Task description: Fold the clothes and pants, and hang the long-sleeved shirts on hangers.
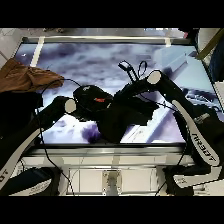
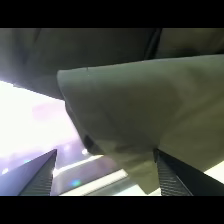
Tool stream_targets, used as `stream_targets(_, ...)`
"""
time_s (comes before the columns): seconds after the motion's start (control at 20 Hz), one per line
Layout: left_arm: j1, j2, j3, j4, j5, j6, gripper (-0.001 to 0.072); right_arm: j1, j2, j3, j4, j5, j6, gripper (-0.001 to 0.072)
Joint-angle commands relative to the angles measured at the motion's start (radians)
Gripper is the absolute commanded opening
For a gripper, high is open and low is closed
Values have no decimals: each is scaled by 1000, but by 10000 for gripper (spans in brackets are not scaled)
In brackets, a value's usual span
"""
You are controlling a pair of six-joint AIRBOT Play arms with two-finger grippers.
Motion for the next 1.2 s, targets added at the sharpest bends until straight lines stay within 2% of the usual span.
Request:
stream_targets(0.0, -2, -1, -26, -103, 158, 1, 698, 2, -20, 9, -6, 6, 0, 482)
stream_targets(0.05, -3, -7, -26, -118, 208, 0, 698, 2, -20, 9, -8, 6, -3, 432)
stream_targets(0.1, -3, -19, -26, -137, 223, 0, 698, 2, -20, 9, -9, 5, -3, 431)
stream_targets(0.15, -3, -34, -26, -157, 221, 1, 682, 2, -20, 9, -14, 5, -3, 380)
stream_targets(0.2, -7, -49, -26, -173, 221, 1, 539, 2, -20, 9, -26, 5, -5, 216)
stream_targets(0.25, -13, -63, -26, -185, 222, 1, 278, 2, -20, 9, -35, 4, -16, 36)
stream_targets(0.3, -19, -73, -26, -188, 222, 1, 2, -1, -20, 9, -38, -5, -18, 38)
stream_targets(0.45, -10, -69, -25, -181, 221, 66, 11, -27, -18, 29, -53, -28, -14, 38)
stream_targets(0.55, 47, -21, -24, -180, 221, 91, 10, -64, 3, 88, -54, -11, 9, 37)
stream_targets(0.7, 198, 143, -24, -181, 221, 95, 9, -116, 82, 198, -54, 129, 18, 37)
stream_targets(0.8, 294, 296, -17, -180, 219, 129, 7, -117, 168, 254, -56, 222, 18, 37)
stream_targets(0.9, 362, 441, 19, -178, 206, 159, 7, -94, 269, 294, -55, 257, 46, 37)
stream_targets(1.05, 409, 624, 154, -38, 155, 166, 6, -58, 437, 365, -57, 256, 132, 37)
stream_targets(1.15, 412, 682, 282, 56, 72, 166, 6, -56, 539, 425, -55, 256, 224, 37)
